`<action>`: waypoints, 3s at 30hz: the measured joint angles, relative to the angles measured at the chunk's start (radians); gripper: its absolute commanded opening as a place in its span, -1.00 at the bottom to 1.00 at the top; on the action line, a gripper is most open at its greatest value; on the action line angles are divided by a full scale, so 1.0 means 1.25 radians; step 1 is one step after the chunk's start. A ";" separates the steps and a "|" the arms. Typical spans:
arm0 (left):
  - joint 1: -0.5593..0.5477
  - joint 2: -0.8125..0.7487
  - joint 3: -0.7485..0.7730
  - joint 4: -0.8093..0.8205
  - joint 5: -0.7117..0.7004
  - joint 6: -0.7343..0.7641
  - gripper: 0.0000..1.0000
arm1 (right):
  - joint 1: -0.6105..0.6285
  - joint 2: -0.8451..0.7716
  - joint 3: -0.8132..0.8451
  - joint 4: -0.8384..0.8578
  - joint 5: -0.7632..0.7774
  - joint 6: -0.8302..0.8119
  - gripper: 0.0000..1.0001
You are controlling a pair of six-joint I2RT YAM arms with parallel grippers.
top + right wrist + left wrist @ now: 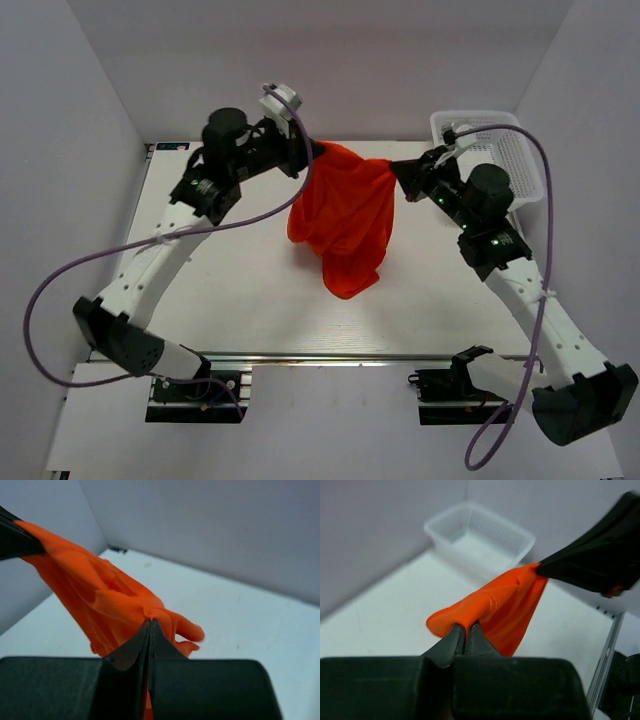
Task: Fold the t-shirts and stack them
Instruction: Flatten out the tshirt
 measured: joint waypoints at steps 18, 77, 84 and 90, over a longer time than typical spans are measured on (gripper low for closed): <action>-0.014 -0.156 0.333 -0.014 0.296 -0.016 -1.00 | 0.009 -0.216 0.357 -0.046 -0.205 -0.088 -1.00; 0.071 0.225 -0.507 0.054 -0.185 -0.226 -1.00 | 0.000 0.053 -0.462 -0.279 0.324 0.313 0.81; 0.067 0.236 -0.479 0.034 -0.229 -0.227 -1.00 | -0.004 0.255 -0.343 -0.244 0.453 0.348 -1.00; 0.087 0.226 -0.399 -0.074 -0.397 -0.203 -1.00 | -0.016 0.455 -0.143 -0.273 0.564 0.342 -1.00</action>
